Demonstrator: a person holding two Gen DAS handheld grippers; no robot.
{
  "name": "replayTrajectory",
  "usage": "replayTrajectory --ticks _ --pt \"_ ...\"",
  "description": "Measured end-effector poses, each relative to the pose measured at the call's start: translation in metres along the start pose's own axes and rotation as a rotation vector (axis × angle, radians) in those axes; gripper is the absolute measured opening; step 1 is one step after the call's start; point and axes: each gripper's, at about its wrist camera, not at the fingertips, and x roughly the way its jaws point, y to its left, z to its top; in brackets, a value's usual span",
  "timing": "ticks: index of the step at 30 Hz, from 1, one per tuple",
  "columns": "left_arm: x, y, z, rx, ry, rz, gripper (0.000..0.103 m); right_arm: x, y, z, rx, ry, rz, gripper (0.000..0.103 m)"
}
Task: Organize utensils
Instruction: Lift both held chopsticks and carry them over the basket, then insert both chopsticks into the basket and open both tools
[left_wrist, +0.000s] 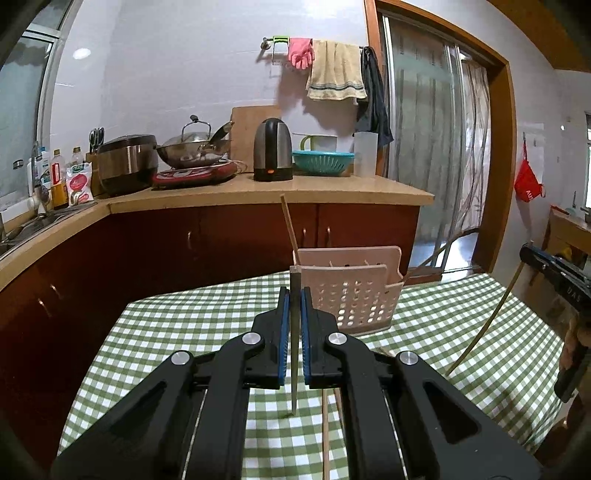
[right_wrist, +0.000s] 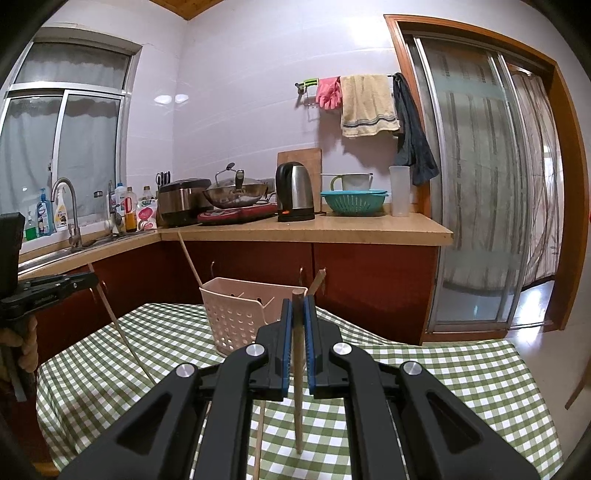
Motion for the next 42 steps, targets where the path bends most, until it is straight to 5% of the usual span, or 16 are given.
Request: replayTrajectory --ticks 21,26,35,42 --pt "0.018 -0.015 0.115 -0.003 -0.283 -0.1 0.006 0.051 0.01 0.102 -0.002 -0.262 0.11 0.007" --pt "0.041 -0.016 0.136 -0.01 -0.318 -0.094 0.006 0.083 0.005 0.103 0.011 -0.242 0.105 0.007" --pt "0.091 -0.014 0.124 -0.044 -0.267 -0.084 0.006 0.131 -0.001 0.069 0.042 -0.123 0.096 0.007" --pt "0.081 -0.008 0.142 -0.061 -0.293 -0.118 0.006 0.132 -0.001 0.07 0.043 -0.125 0.099 0.007"
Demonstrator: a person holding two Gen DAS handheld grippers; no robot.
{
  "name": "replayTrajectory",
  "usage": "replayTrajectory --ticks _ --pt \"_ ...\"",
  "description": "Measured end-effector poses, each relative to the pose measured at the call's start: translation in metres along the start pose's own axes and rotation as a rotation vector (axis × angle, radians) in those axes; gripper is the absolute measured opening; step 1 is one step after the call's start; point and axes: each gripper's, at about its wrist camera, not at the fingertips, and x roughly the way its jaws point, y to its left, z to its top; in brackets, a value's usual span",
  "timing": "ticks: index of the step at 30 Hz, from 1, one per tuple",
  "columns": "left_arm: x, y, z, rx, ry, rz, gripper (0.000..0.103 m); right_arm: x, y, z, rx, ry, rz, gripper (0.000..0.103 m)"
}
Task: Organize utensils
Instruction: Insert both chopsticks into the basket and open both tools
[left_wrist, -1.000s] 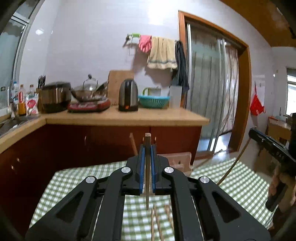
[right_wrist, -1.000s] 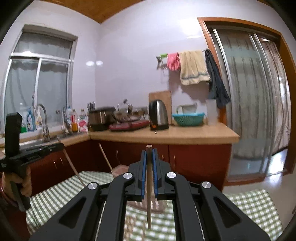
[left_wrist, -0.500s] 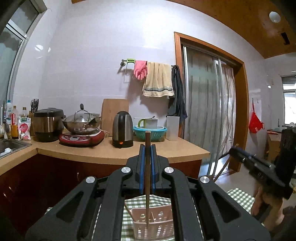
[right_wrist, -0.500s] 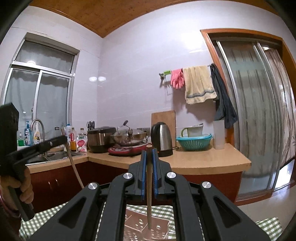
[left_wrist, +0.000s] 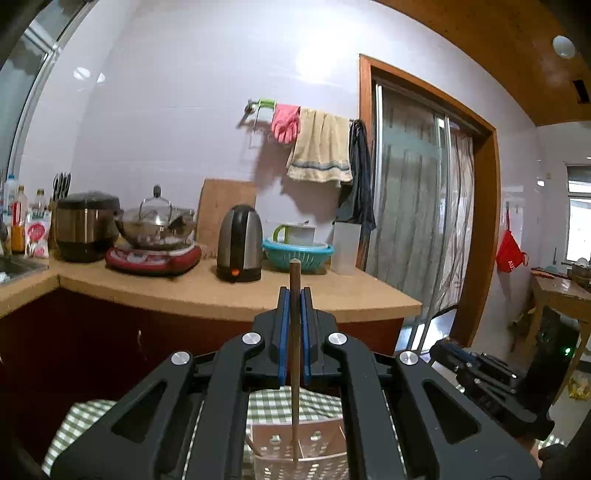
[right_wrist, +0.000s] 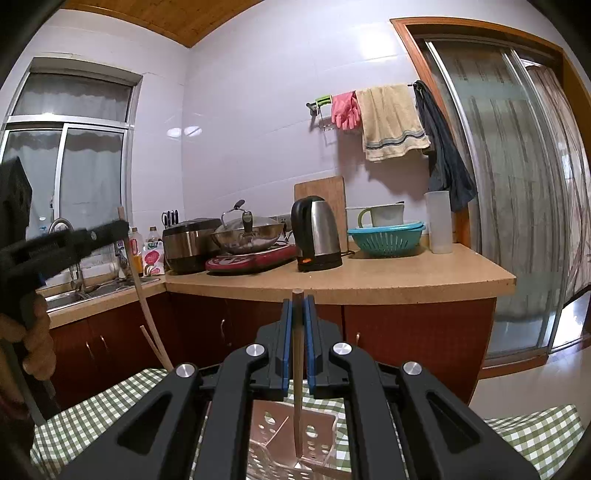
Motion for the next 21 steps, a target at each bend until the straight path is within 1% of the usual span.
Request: replayTrajectory --ticks 4,7,11,16,21 --pt "-0.004 -0.005 0.011 0.02 -0.051 0.017 0.006 0.005 -0.002 -0.001 0.001 0.008 -0.005 0.007" --pt "-0.001 -0.006 0.008 0.026 -0.058 0.025 0.006 0.009 -0.002 -0.006 0.006 0.021 -0.005 0.007" --pt "0.018 -0.008 -0.014 0.055 -0.008 0.041 0.006 0.016 -0.001 -0.012 0.005 0.047 -0.004 0.007" --pt "0.043 0.003 -0.047 0.031 0.094 0.06 0.006 0.023 -0.002 -0.02 0.005 0.078 -0.011 0.007" --pt "0.054 0.008 -0.067 0.032 0.163 0.065 0.006 0.025 -0.001 -0.024 0.0 0.092 -0.018 0.007"
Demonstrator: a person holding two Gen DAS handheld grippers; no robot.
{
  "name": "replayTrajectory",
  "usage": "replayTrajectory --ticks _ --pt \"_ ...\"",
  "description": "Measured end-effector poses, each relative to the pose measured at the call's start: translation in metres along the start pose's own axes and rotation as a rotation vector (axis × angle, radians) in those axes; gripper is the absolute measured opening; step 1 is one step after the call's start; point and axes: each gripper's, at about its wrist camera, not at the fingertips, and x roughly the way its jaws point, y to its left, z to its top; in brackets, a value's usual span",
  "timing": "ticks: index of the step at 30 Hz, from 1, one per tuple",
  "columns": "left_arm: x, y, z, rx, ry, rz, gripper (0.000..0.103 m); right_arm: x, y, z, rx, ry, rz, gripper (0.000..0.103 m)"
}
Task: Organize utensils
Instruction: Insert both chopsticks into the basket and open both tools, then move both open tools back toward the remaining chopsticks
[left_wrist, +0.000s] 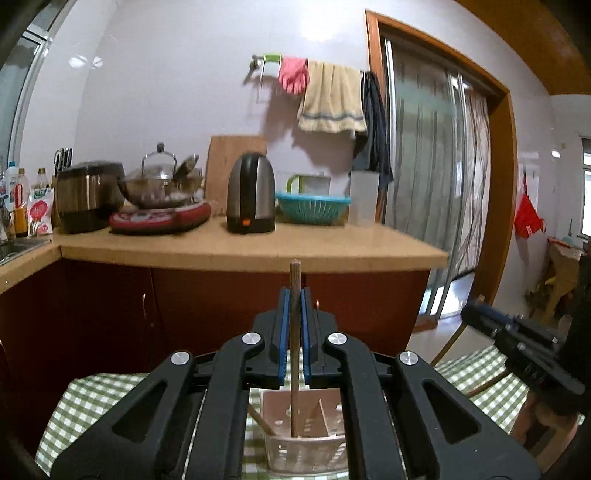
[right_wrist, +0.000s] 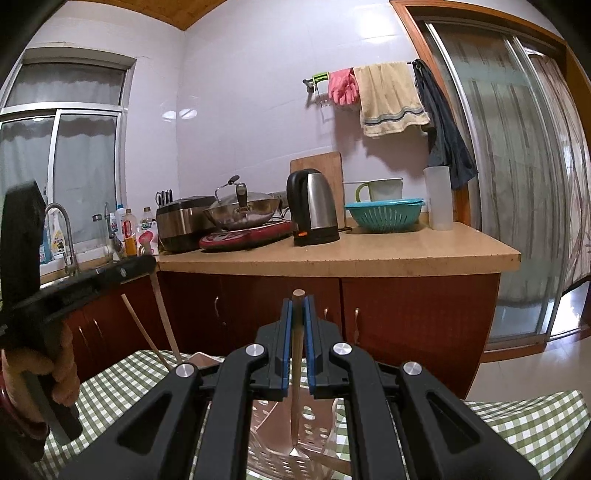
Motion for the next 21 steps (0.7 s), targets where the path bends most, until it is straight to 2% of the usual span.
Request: replayTrajectory --ticks 2,3,4,5,6,7,14,21 --pt "0.001 0.0 -0.005 0.003 0.009 0.005 0.012 0.001 0.001 -0.001 -0.007 0.009 -0.003 0.008" --pt "0.001 0.0 -0.007 0.006 0.013 0.007 0.015 0.001 0.001 -0.001 -0.008 0.011 -0.003 0.013" --pt "0.001 0.0 -0.008 0.008 0.014 0.011 0.023 0.0 0.002 0.0 -0.007 0.01 -0.005 0.026" --pt "0.0 0.0 -0.008 0.01 0.014 0.014 0.032 -0.002 0.002 0.001 -0.008 0.001 -0.01 0.033" --pt "-0.001 0.0 -0.009 0.01 0.013 0.015 0.036 -0.005 0.003 0.001 -0.01 -0.006 -0.012 0.042" --pt "-0.004 0.001 -0.009 0.01 0.011 0.015 0.041 -0.008 0.004 0.002 -0.015 -0.012 -0.015 0.045" --pt "-0.031 -0.001 -0.015 0.007 -0.002 0.019 0.067 -0.044 0.016 0.006 -0.057 -0.044 -0.034 0.057" --pt "-0.065 0.001 -0.041 -0.019 0.035 0.035 0.07 -0.085 0.021 -0.025 -0.048 0.007 -0.05 0.057"
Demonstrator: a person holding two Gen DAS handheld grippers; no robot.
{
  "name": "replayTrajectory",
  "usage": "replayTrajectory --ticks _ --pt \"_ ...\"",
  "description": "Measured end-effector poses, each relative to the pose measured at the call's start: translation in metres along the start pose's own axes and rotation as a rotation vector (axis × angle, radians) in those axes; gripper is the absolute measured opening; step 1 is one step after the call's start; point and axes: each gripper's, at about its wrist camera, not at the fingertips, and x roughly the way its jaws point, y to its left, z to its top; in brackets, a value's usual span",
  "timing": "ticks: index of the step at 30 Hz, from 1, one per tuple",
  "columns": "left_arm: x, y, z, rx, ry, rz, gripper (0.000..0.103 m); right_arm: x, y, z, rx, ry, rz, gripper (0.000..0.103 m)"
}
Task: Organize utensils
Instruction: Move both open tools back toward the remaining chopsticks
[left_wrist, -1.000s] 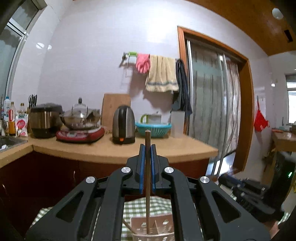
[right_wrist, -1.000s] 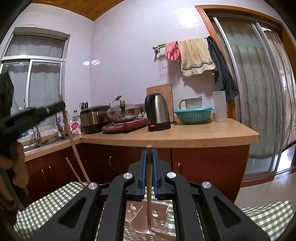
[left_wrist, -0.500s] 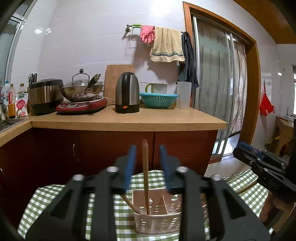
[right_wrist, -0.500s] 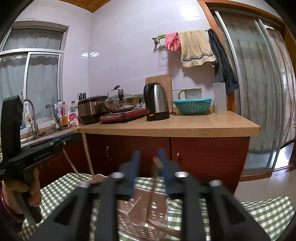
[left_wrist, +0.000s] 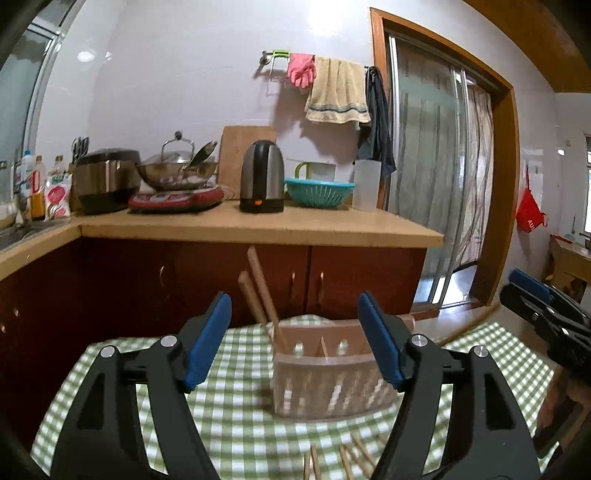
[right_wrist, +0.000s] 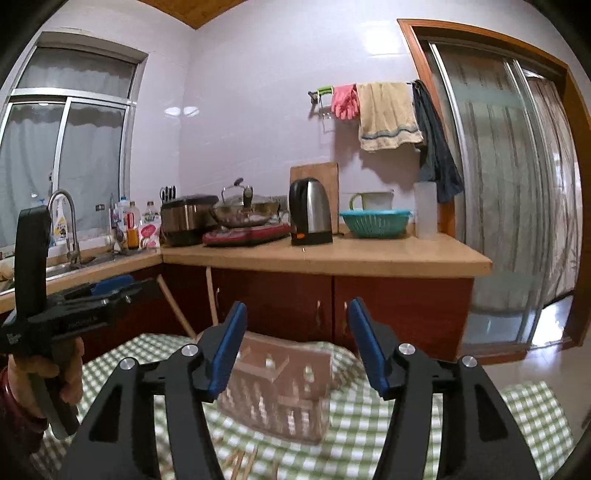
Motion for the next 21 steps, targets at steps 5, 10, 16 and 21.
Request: replayTrajectory --ticks 5,10,16,21 --pt "-0.023 0.003 -0.035 -0.002 0.059 0.038 0.07 -0.024 0.002 -0.038 0.008 0.068 -0.028 0.057" --pt "-0.042 0.006 -0.071 -0.007 0.113 0.072 0.07 -0.048 0.004 -0.086 0.014 0.143 -0.041 0.057" --pt "-0.062 0.006 -0.115 0.002 0.188 0.118 0.07 -0.062 0.004 -0.134 0.025 0.261 -0.031 0.054" --pt "-0.076 0.01 -0.147 -0.028 0.262 0.13 0.07 -0.072 0.008 -0.162 0.041 0.332 -0.007 0.051"
